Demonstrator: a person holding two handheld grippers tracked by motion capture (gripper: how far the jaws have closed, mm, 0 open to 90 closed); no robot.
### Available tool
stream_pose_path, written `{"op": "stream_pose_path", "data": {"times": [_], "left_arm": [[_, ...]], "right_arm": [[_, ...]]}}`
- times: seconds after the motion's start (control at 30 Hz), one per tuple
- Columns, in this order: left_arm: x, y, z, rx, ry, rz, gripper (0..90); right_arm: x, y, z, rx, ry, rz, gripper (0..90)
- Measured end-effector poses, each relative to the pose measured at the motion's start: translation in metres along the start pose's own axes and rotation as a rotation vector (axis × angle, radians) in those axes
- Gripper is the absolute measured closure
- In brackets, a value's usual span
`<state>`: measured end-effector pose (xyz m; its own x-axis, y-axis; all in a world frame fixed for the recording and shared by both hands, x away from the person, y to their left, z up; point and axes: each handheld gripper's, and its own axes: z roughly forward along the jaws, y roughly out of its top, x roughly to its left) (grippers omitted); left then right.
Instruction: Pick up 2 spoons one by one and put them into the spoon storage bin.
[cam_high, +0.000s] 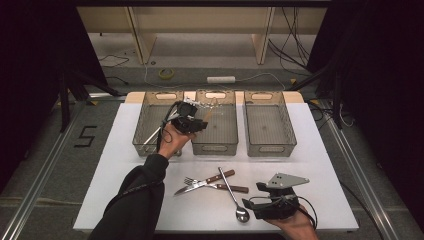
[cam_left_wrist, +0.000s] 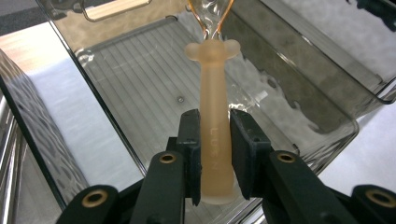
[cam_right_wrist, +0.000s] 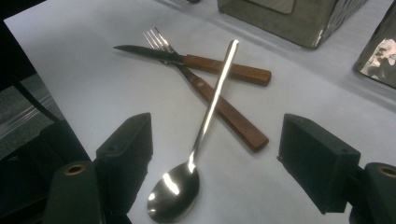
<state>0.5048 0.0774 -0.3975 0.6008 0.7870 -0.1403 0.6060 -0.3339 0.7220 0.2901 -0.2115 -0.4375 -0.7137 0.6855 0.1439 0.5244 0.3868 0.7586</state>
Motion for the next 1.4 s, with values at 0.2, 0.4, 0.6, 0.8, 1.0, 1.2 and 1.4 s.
{"op": "stream_pose_path", "data": {"times": [0.2,0.4,0.6,0.8,1.0,1.2,1.4], "left_arm": [[-0.001,0.001,0.005,0.015,0.003,-0.009,73.8],[0.0,-0.002,0.012,0.043,0.013,-0.015,73.4],[0.002,-0.006,0.018,0.064,0.013,-0.031,73.0],[0.005,-0.008,0.02,0.061,0.014,-0.05,70.7],[0.004,-0.004,0.011,0.026,-0.007,-0.078,50.2],[0.002,-0.004,-0.009,0.014,-0.033,-0.072,35.5],[0.002,-0.017,-0.039,-0.032,-0.056,-0.066,26.9]], "right_arm": [[0.001,0.0,0.001,0.005,0.001,-0.007,26.8],[0.001,0.0,0.001,0.005,0.003,-0.008,26.9],[0.002,0.0,0.001,0.008,0.004,-0.008,26.9],[0.002,0.0,0.002,0.007,0.005,-0.009,26.9],[0.002,0.0,0.001,0.008,0.005,-0.009,26.8],[0.002,0.0,0.002,0.015,-0.002,-0.013,26.9],[0.004,0.003,0.002,0.035,-0.017,-0.025,27.3]]}}
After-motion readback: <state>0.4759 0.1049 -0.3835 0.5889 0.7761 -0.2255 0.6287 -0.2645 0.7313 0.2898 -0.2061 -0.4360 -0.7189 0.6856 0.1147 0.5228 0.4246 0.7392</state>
